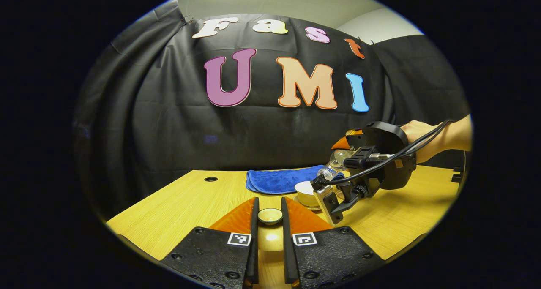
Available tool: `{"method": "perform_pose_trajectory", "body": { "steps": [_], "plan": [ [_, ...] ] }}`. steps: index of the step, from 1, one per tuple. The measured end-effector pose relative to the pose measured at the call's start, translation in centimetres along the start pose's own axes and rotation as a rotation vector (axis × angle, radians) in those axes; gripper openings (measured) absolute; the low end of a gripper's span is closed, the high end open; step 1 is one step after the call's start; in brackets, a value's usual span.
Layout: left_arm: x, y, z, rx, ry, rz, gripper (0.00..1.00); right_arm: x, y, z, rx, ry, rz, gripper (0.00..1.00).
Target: Open the teacup lid with one hand, grasp the water bottle and pour water into the teacup with the other hand; after pouring, place the water bottle on the coaster and then close the teacup lid.
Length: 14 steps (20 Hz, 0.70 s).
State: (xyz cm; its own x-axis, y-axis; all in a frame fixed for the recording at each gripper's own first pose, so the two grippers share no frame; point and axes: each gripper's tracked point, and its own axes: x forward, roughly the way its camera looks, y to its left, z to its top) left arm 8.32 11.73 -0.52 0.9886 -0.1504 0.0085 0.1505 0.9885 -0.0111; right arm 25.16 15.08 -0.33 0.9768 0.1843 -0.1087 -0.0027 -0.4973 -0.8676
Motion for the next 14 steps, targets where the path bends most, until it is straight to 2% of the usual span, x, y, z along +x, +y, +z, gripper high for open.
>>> {"method": "perform_pose_trajectory", "body": {
  "steps": [14],
  "plan": [
    [-0.1, -0.02, 0.01, 0.0, 0.001, -0.001, 0.21, -0.29, -0.7, 0.06, -0.056, 0.002, -0.006, 0.7]
  ]
}}
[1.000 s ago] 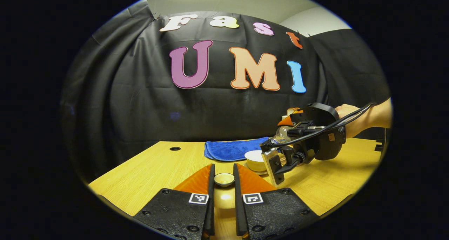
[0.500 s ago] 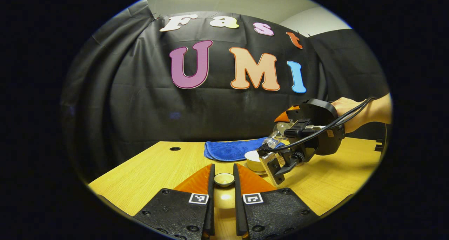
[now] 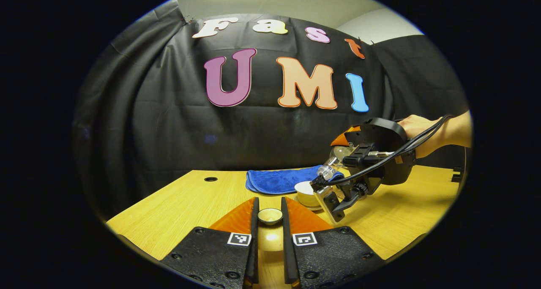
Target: Open the teacup lid with one hand, grasp the water bottle and pour water into the teacup with the other hand; after pouring, place the water bottle on the coaster and then close the teacup lid.
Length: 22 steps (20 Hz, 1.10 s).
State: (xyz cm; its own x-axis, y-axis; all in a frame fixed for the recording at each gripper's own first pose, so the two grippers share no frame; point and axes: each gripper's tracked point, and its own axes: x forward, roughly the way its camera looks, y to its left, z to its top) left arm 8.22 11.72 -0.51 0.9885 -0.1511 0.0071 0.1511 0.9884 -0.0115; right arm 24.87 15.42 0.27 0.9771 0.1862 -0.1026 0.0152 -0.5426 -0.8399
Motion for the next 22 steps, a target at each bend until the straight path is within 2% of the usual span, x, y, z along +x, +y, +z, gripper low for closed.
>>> {"method": "perform_pose_trajectory", "body": {
  "steps": [8, 16, 22],
  "plan": [
    [0.1, 0.0, -0.1, 0.0, 0.0, 0.0, 0.23, -0.1, -0.2, 0.5, -0.024, -0.01, -0.003, 0.71],
    [0.1, 0.0, 0.0, 0.0, -0.001, 0.0, 0.21, -0.1, -0.6, 0.8, -0.05, -0.028, -0.015, 0.7],
    [0.1, 0.2, 0.0, 0.003, -0.002, 0.016, 0.21, -0.8, 0.7, 2.1, 0.314, -0.061, 0.12, 0.71]
  ]
}}
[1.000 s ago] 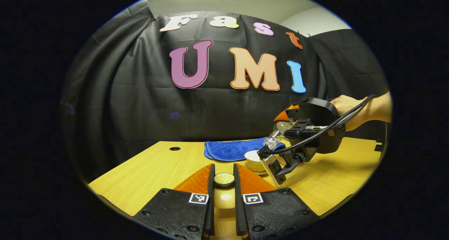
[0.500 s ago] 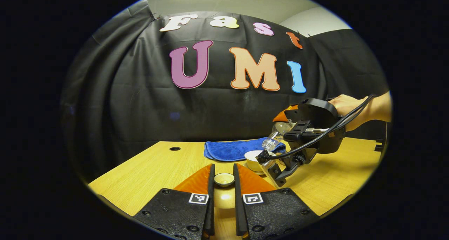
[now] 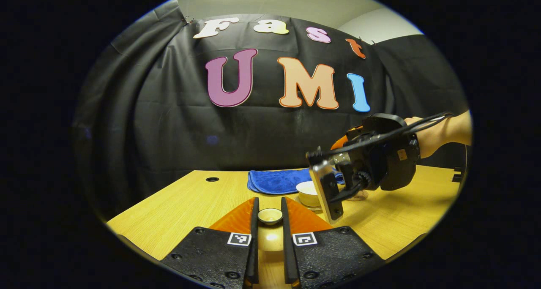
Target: Open the teacup lid with one hand, grasp the water bottle and pour water into the teacup with the other hand; after pouring, place the water bottle on the coaster and then close the teacup lid.
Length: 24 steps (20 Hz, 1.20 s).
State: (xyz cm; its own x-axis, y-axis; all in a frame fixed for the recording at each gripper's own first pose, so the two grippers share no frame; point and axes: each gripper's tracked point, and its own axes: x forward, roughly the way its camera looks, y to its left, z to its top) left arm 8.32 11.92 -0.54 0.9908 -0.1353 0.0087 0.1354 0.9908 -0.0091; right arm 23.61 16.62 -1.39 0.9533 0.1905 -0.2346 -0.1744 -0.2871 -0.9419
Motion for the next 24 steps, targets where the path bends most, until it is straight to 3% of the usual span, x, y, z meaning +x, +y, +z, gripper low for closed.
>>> {"method": "perform_pose_trajectory", "body": {
  "steps": [3, 4, 8, 9, 12, 13, 15, 16, 19, 24],
  "plan": [
    [0.0, 0.0, 0.1, 0.001, 0.0, 0.001, 0.21, 0.0, 0.8, -0.1, 0.224, -0.003, 0.077, 0.72],
    [0.0, 0.0, 0.0, 0.001, 0.0, 0.001, 0.21, -0.2, 1.1, -0.2, 0.322, 0.0, 0.107, 0.69],
    [0.0, 0.1, 0.0, 0.002, -0.001, 0.005, 0.21, -0.3, 1.7, -0.9, 0.73, -0.012, 0.146, 0.74],
    [0.0, 0.1, 0.1, 0.002, 0.0, 0.006, 0.21, -0.3, 1.6, -1.5, 0.848, -0.017, 0.148, 0.7],
    [-0.1, 0.1, 0.1, 0.001, 0.0, 0.006, 0.21, -0.9, 1.0, -2.9, 1.261, -0.065, 0.125, 0.7],
    [0.0, 0.1, -0.1, 0.001, 0.001, 0.008, 0.21, -0.7, 0.6, -3.5, 1.38, -0.083, 0.104, 0.75],
    [0.0, 0.1, 0.0, 0.0, 0.001, 0.01, 0.21, 0.1, 1.0, -5.3, 1.559, -0.09, 0.077, 0.7],
    [-0.1, 0.2, 0.0, 0.0, 0.001, 0.011, 0.21, 0.0, 1.3, -5.6, 1.627, -0.09, 0.068, 0.74],
    [-0.1, 0.2, 0.0, 0.0, 0.002, 0.013, 0.21, -0.4, 2.0, -7.2, 1.737, -0.091, 0.022, 0.73],
    [0.0, 0.3, 0.0, 0.001, 0.002, 0.017, 0.21, -0.3, 3.3, -7.3, 1.833, -0.092, 0.001, 0.72]
  ]
}}
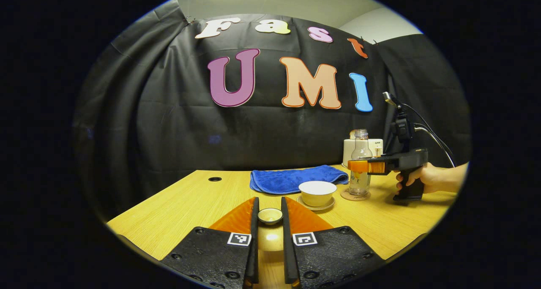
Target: Open the teacup lid with one hand, grasp the water bottle and pour water into the teacup with the other hand; after pouring, place the water bottle on the coaster and then close the teacup lid.
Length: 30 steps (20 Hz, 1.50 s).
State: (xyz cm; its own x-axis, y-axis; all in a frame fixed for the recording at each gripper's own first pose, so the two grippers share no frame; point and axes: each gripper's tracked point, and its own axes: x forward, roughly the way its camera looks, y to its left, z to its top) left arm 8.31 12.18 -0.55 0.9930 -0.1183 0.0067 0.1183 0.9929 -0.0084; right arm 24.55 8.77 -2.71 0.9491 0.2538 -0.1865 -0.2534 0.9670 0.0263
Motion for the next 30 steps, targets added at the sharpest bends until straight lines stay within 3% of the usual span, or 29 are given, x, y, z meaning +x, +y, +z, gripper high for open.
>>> {"method": "perform_pose_trajectory", "body": {
  "steps": [10, 17, 21, 22, 25, 26, 27, 30],
  "plan": [
    [-0.1, 0.1, 0.0, -0.001, 0.0, 0.006, 0.21, -0.6, 0.2, 0.2, -0.011, -0.087, -0.024, 0.74],
    [0.0, 0.2, -0.1, 0.0, 0.001, 0.012, 0.21, -1.1, -0.3, 1.4, -0.012, -0.16, -0.052, 0.86],
    [-0.1, 0.2, -0.1, -0.005, 0.003, 0.021, 0.21, -1.4, -0.5, 1.2, -0.007, -0.154, -0.062, 0.79],
    [0.1, 0.1, -0.2, -0.005, 0.003, 0.022, 0.21, -1.7, -0.3, 1.2, -0.007, -0.153, -0.057, 0.83],
    [1.0, -1.3, -0.2, -0.004, 0.001, -0.007, 0.21, -2.4, -0.4, 1.1, -0.007, -0.151, -0.05, 0.83],
    [1.7, -1.8, -0.1, -0.005, 0.002, -0.014, 0.21, -2.7, -0.3, 1.1, -0.008, -0.153, -0.044, 0.79],
    [2.2, -2.3, -0.2, -0.005, 0.008, -0.022, 0.21, -2.8, -0.3, 1.2, -0.008, -0.155, -0.042, 0.83],
    [3.2, -3.7, -0.3, -0.004, 0.011, -0.029, 0.21, -2.6, -0.4, 0.8, 0.004, -0.141, -0.053, 0.83]
  ]
}}
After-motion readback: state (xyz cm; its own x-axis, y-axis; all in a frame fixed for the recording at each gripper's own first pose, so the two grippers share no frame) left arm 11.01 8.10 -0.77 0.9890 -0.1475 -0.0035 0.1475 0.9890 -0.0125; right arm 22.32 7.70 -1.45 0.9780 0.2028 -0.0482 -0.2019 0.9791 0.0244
